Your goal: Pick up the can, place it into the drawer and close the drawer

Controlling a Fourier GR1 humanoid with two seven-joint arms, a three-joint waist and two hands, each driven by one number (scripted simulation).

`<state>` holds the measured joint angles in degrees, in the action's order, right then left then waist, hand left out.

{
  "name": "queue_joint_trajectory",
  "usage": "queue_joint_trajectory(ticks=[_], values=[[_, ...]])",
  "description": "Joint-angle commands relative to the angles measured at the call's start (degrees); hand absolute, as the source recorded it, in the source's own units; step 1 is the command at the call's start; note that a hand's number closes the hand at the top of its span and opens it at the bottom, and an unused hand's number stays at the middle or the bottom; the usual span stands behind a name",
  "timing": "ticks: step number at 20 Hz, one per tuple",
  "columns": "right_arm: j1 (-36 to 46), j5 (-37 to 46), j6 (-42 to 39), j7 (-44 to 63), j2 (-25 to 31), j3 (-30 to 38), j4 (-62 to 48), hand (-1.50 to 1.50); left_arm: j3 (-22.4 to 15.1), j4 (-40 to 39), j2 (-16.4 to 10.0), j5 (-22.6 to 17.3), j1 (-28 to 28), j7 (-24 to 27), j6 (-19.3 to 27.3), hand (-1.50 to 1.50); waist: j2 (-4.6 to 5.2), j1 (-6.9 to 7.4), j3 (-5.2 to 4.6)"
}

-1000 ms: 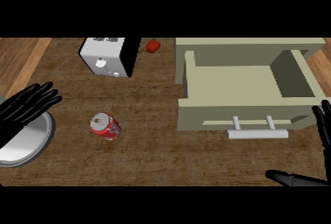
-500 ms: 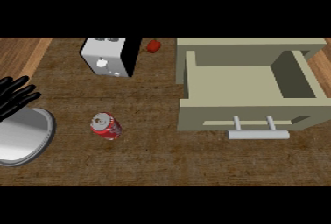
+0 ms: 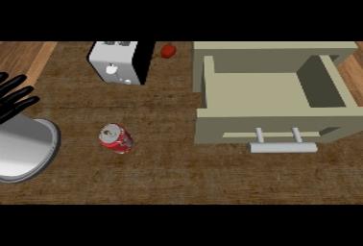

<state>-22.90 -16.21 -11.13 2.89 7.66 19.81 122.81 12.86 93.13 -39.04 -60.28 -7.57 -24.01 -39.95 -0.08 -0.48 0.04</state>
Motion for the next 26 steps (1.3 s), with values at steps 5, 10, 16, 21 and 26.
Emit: queue_joint_trajectory(ticks=[5, 10, 16, 21, 26], values=[[0.9, -4.7, -3.1, 2.5, 1.0, 4.8, 0.6, -1.50, -3.3, -3.5, 2.9, -1.9, -5.2, -6.2, 3.6, -1.50, 0.06, -0.01, -0.03], [-1.8, -9.3, -7.6, 1.8, 2.4, 10.0, -0.2, -1.50, -6.4, -2.7, 9.9, 6.6, -6.4, -4.4, 7.1, -1.50, 0.03, -0.23, -0.02], [-1.1, -6.6, -9.1, -0.5, -0.3, 11.1, -1.6, -1.50, -8.0, -2.9, 15.6, 14.3, -5.3, -2.3, 6.9, -1.50, 0.02, 0.02, -0.03], [-3.7, -7.2, -10.8, 1.5, -3.2, 11.3, 2.2, -1.50, -6.9, -11.9, 17.6, 21.6, -6.5, 3.2, 1.0, -1.50, 0.08, -0.20, -0.06], [-4.5, -8.6, -13.0, 1.7, -3.5, 13.7, 2.5, -1.50, -6.1, -17.8, 19.8, 31.4, -4.2, 12.2, -3.0, -1.50, 0.12, -0.28, -0.07]])
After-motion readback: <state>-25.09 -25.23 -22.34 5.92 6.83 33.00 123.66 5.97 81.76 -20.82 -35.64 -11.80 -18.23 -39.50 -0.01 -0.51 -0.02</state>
